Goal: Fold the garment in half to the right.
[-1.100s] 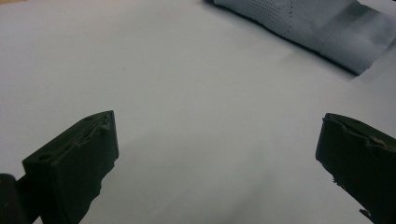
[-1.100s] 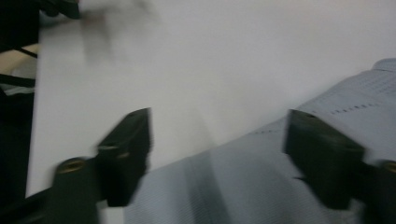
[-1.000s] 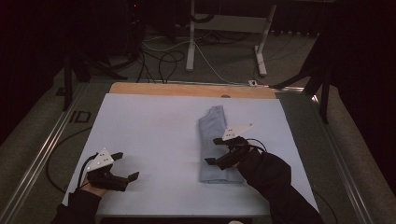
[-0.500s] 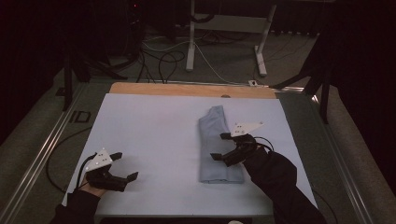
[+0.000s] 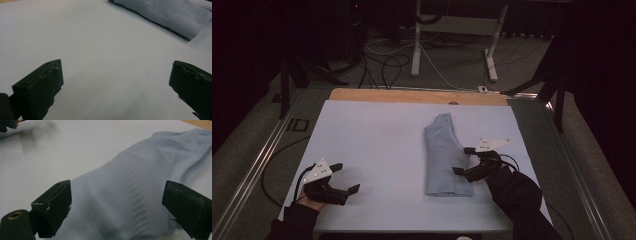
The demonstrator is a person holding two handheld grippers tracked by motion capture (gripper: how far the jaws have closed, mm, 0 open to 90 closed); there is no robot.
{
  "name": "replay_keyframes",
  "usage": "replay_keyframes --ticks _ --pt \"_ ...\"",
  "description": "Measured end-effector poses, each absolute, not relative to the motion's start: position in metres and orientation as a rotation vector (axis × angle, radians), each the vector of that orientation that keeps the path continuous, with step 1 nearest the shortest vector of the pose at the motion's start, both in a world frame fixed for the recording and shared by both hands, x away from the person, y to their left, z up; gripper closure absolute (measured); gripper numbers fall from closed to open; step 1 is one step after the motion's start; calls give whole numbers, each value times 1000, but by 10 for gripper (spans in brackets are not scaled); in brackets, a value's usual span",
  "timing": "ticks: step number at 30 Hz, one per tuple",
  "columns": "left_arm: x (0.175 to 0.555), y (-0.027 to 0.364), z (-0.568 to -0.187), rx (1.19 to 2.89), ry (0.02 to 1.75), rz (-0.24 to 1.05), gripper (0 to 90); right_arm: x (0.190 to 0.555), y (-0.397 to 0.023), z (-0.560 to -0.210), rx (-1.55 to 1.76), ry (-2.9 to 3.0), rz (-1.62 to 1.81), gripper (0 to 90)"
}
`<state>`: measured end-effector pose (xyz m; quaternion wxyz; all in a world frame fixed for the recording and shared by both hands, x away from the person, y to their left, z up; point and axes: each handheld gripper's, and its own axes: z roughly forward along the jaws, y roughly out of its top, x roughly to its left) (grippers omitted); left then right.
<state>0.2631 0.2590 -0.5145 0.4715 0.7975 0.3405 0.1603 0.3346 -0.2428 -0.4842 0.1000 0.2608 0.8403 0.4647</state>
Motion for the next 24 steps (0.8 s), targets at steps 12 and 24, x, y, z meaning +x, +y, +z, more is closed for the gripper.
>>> replay_keyframes --ticks 12,24 --pt "262 257 -513 1953 825 392 4 318 -273 -508 896 2428 1336 89" --pt "262 259 -514 1944 830 392 4 297 -289 -521 941 2363 1310 89"
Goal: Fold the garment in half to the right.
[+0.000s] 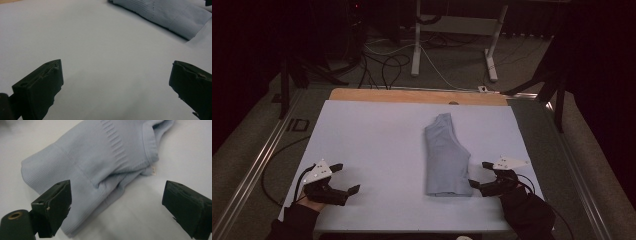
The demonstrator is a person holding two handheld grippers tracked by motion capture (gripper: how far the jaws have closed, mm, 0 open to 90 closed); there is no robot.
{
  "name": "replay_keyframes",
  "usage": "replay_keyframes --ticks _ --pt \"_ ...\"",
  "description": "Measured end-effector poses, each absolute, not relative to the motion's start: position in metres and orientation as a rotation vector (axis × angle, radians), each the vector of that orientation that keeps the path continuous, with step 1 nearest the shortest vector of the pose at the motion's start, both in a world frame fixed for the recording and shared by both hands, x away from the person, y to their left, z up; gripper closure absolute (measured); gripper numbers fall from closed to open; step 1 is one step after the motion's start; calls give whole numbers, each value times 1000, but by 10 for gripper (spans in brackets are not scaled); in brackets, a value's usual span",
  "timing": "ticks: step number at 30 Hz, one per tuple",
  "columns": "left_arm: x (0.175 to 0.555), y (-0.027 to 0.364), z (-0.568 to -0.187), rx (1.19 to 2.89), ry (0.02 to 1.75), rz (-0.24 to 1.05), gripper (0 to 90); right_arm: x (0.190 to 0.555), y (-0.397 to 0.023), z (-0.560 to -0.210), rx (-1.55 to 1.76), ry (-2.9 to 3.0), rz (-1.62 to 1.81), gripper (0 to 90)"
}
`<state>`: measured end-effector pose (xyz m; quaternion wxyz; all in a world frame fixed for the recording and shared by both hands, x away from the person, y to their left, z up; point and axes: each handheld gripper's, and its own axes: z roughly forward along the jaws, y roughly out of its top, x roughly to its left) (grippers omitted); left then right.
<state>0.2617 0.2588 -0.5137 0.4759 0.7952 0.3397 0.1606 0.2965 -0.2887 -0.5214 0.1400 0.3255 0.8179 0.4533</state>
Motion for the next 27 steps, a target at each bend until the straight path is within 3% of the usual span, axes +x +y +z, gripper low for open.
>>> replay_keyframes --ticks 27 --pt "258 257 -513 1960 803 414 4 284 -284 -530 932 2369 1248 89"
